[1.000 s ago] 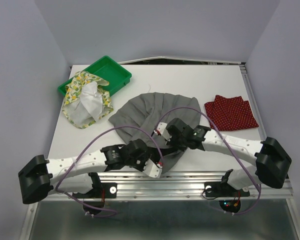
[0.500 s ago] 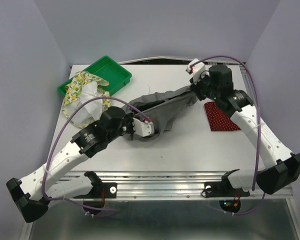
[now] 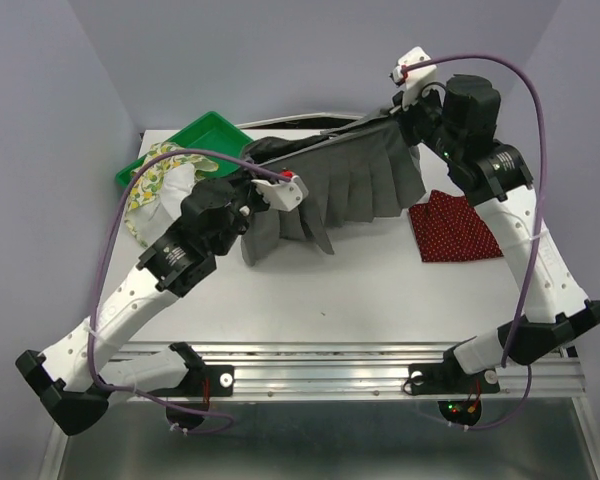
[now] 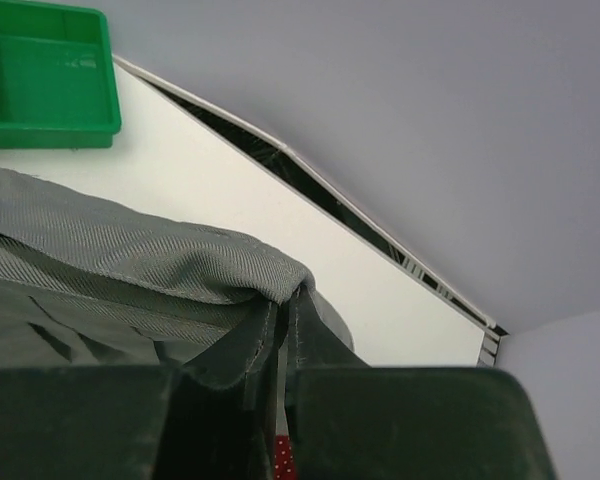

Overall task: Fold and stack the skirts
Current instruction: Flatten the skirt out

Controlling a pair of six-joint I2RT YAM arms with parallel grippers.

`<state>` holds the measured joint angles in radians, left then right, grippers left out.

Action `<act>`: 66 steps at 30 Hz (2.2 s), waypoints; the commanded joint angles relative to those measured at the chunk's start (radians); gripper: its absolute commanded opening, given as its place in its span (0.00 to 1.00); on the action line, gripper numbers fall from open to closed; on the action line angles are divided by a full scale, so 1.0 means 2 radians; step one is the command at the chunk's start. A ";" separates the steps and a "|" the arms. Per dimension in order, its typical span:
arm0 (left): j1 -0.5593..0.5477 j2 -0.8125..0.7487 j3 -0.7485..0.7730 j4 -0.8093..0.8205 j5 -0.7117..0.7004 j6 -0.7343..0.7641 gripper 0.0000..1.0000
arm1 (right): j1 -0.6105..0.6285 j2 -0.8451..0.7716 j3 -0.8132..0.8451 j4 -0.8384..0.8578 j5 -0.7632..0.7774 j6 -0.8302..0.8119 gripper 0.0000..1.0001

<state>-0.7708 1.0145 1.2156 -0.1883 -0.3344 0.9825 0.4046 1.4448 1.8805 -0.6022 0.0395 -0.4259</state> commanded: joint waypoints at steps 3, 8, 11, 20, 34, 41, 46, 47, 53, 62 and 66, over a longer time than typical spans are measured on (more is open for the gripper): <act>0.059 0.057 -0.033 0.106 -0.112 0.020 0.00 | -0.064 0.062 0.005 0.082 0.149 -0.043 0.01; 0.129 0.180 0.110 0.122 -0.049 -0.040 0.00 | -0.096 0.195 0.155 0.088 0.128 -0.024 0.01; 0.160 0.250 0.203 0.119 -0.017 -0.060 0.00 | -0.101 0.267 0.267 0.090 0.132 -0.027 0.01; 0.183 0.385 0.433 0.159 -0.024 -0.107 0.00 | -0.106 0.311 0.333 0.282 0.180 -0.028 0.01; 0.144 0.134 -0.117 0.187 0.133 0.032 0.00 | -0.093 0.027 -0.316 0.276 -0.036 -0.010 0.01; 0.099 -0.033 -0.315 0.031 0.168 0.031 0.01 | -0.083 -0.126 -0.513 0.146 -0.143 -0.081 0.01; 0.070 -0.135 -0.315 -0.084 0.235 0.027 0.99 | -0.078 -0.167 -0.532 0.015 -0.253 -0.137 0.67; 0.069 -0.148 -0.300 -0.117 0.257 0.026 0.99 | -0.078 -0.184 -0.526 -0.015 -0.279 -0.143 0.75; 0.068 -0.147 -0.214 -0.194 0.262 -0.046 0.94 | -0.073 -0.200 -0.430 -0.134 -0.351 -0.171 0.96; 0.068 -0.011 -0.210 -0.143 0.263 -0.125 0.50 | -0.073 -0.120 -0.403 -0.066 -0.264 -0.104 0.67; 0.068 0.051 -0.169 -0.168 0.334 -0.124 0.62 | -0.073 -0.029 -0.369 -0.114 -0.270 -0.106 0.57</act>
<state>-0.6331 1.0565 0.7876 -0.4973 0.1970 0.7761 0.2562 1.2835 1.0824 -0.7788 -0.5201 -0.6586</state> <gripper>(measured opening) 0.516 0.594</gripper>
